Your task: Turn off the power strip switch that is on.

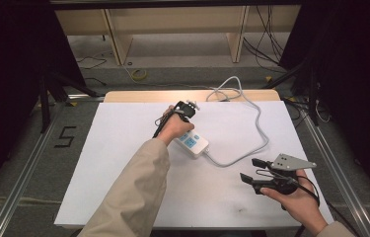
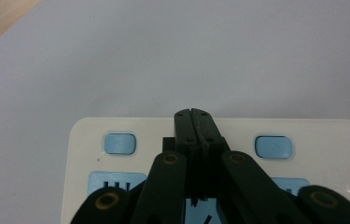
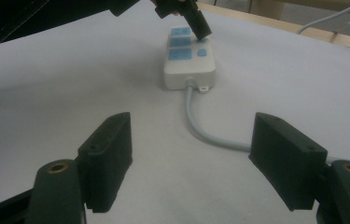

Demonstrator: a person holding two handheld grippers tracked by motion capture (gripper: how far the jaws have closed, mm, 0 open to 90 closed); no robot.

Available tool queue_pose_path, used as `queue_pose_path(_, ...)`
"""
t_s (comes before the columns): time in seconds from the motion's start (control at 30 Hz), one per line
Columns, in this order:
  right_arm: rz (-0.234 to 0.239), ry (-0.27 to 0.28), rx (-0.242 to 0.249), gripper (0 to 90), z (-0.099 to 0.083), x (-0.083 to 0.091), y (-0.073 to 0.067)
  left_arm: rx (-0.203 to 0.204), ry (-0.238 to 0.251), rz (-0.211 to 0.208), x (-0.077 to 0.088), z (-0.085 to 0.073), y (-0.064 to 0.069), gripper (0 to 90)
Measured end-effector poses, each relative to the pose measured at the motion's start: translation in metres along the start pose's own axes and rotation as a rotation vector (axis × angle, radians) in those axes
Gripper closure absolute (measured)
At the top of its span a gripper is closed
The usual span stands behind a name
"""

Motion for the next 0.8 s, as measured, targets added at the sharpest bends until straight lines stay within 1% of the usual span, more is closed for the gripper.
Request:
queue_pose_path(0.1, -0.001, -0.001, 0.0, 29.9, -0.0001, 0.0, 0.0001, 0.015, -0.004, 0.001, -0.0002, 0.0001, 0.0, 89.8)
queue_pose_path(0.37, 0.003, 0.001, 0.003, 29.9, 0.0001, -0.0006, -0.0003, 0.009, -0.009, 0.002, -0.0001, 0.0002, 0.0005, 89.9)
queue_pose_path(0.47, -0.001, -0.001, 0.001, 29.9, -0.0001, -0.0004, 0.0002, 0.026, -0.009, -0.011, -0.0007, 0.0, -0.0001, 89.9)
queue_pose_path(0.63, 0.001, 0.0, 0.003, 29.9, 0.0, -0.0007, -0.0003, 0.013, -0.012, -0.002, -0.0007, 0.0, 0.0005, 89.9)
queue_pose_path(0.8, 0.001, 0.001, 0.003, 29.9, 0.0001, -0.0004, -0.0002, 0.023, -0.013, -0.005, -0.0012, -0.0002, 0.0007, 90.0)
Point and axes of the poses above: each handheld gripper's, and its own axes: x roughly backward along the jaws, z roughly out of its top, y roughly to its right, the point moved 5 cm from there along -x, roughly forward along the jaws, and after that the axes turned 11 degrees about z, right-handed, at the moved point
